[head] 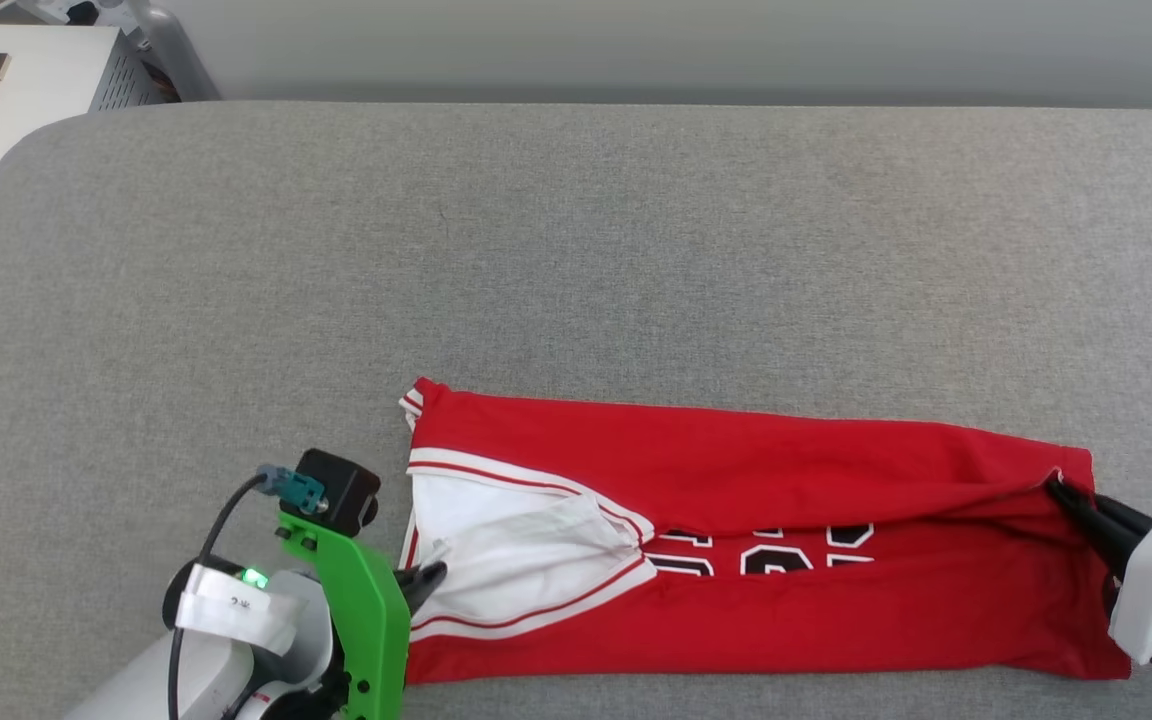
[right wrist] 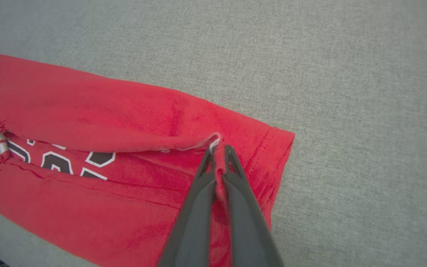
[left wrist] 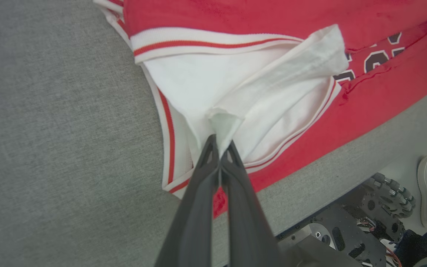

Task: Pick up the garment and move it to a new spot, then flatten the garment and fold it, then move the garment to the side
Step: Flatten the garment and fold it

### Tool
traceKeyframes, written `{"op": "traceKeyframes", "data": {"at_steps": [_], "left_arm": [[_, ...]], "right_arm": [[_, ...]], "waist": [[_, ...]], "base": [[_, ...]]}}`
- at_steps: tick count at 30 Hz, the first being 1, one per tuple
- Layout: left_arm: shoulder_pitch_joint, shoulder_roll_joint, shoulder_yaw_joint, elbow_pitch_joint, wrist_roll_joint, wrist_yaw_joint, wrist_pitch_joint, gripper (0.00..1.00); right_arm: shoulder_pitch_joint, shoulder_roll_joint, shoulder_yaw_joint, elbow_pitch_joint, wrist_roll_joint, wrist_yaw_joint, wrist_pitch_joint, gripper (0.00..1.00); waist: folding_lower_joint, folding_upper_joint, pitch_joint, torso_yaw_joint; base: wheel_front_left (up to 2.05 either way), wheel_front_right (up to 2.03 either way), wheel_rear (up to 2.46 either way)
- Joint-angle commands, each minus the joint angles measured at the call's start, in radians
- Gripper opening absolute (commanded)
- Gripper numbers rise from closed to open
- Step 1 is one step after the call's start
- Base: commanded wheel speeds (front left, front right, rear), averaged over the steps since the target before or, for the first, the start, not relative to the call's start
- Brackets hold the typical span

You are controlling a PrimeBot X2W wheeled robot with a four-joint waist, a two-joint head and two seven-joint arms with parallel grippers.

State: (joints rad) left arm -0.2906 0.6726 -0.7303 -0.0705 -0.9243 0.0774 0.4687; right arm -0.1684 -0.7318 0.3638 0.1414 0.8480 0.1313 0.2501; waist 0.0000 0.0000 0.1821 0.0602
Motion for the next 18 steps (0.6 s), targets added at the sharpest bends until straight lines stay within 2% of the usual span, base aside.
{"op": "traceKeyframes", "data": {"at_steps": [1, 12, 13, 14, 15, 16, 17, 18], "left_arm": [[0.019, -0.010, -0.006, 0.011, -0.010, -0.007, 0.000, 0.00], [0.031, -0.022, -0.030, 0.113, -0.012, -0.037, -0.008, 0.00], [0.030, -0.021, -0.034, 0.123, -0.009, -0.041, -0.007, 0.00], [0.029, -0.022, -0.037, 0.131, -0.007, -0.045, -0.008, 0.00], [0.029, -0.024, -0.042, 0.141, -0.004, -0.050, -0.010, 0.11], [0.028, -0.024, -0.047, 0.147, 0.002, -0.054, -0.012, 0.45], [0.028, -0.027, -0.049, 0.156, 0.005, -0.056, -0.018, 1.00], [0.030, -0.030, -0.050, 0.162, 0.007, -0.058, -0.024, 1.00]], "right_arm": [[0.026, -0.004, 0.004, -0.010, -0.007, -0.001, -0.006, 0.00], [0.056, -0.016, 0.070, -0.011, -0.087, -0.001, -0.011, 0.00], [0.052, -0.014, 0.075, -0.007, -0.090, -0.001, -0.012, 0.07], [0.050, -0.012, 0.079, -0.003, -0.091, -0.001, -0.013, 0.34], [0.048, -0.010, 0.082, 0.004, -0.091, -0.001, -0.013, 1.00], [0.046, -0.009, 0.087, 0.007, -0.095, -0.001, -0.013, 1.00], [0.046, -0.009, 0.093, 0.012, -0.097, -0.001, -0.011, 1.00], [0.047, -0.008, 0.097, 0.015, -0.096, -0.001, -0.010, 1.00]], "waist": [[0.0000, 0.0000, -0.002, -0.004], [0.0000, 0.0000, -0.009, -0.022], [0.0000, 0.0000, -0.010, -0.023], [0.0000, 0.0000, -0.011, -0.023], [0.0000, 0.0000, -0.013, -0.024], [0.0000, 0.0000, -0.015, -0.024], [0.0000, 0.0000, -0.020, -0.024], [0.0000, 0.0000, -0.024, -0.025]], "base": [[0.00, 0.00, 0.00], [0.00, 0.00, 0.00], [0.00, 0.00, 0.00], [0.00, 0.00, 0.00], [0.00, 0.00, 0.00], [0.00, 0.00, 0.00], [0.00, 0.00, 0.00], [0.00, 0.00, 0.00]]}}
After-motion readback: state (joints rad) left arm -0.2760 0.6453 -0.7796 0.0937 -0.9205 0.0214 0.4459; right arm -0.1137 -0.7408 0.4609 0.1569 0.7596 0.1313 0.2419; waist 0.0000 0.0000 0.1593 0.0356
